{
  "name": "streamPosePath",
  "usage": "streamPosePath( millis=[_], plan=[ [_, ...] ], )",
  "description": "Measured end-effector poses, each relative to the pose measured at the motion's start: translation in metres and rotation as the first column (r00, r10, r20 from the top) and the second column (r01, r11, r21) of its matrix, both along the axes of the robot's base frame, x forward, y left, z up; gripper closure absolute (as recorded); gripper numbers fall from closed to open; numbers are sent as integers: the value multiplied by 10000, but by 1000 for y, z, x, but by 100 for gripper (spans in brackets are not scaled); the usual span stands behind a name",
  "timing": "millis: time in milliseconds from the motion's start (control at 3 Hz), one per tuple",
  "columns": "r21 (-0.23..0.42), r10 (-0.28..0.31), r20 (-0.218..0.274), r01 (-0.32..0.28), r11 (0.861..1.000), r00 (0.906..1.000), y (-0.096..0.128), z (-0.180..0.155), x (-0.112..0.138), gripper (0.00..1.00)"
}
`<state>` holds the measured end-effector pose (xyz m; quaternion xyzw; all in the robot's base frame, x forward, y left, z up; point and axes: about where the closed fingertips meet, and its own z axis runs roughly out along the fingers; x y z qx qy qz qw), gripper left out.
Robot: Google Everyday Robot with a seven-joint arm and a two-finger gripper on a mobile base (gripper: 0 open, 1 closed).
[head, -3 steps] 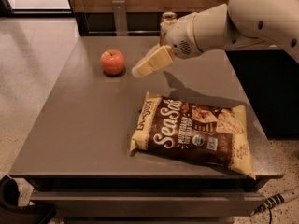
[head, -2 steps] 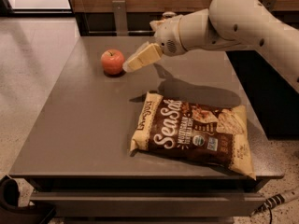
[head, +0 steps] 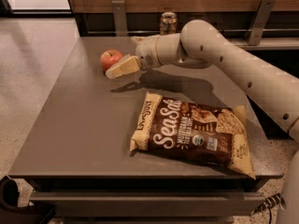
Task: Pick apple
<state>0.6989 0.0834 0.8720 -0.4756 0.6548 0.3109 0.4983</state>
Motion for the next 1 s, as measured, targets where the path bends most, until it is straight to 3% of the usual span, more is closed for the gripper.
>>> streamPosePath(
  millis=[333,667,1000],
  plan=[
    [363,106,-275,-95,9993,9996,15,-24,6,0],
    [827,139,-381,-107,9965,9992,28,-39,7,18],
    [894,204,-398,-168,9959,9990,34,-41,6,49]
  ],
)
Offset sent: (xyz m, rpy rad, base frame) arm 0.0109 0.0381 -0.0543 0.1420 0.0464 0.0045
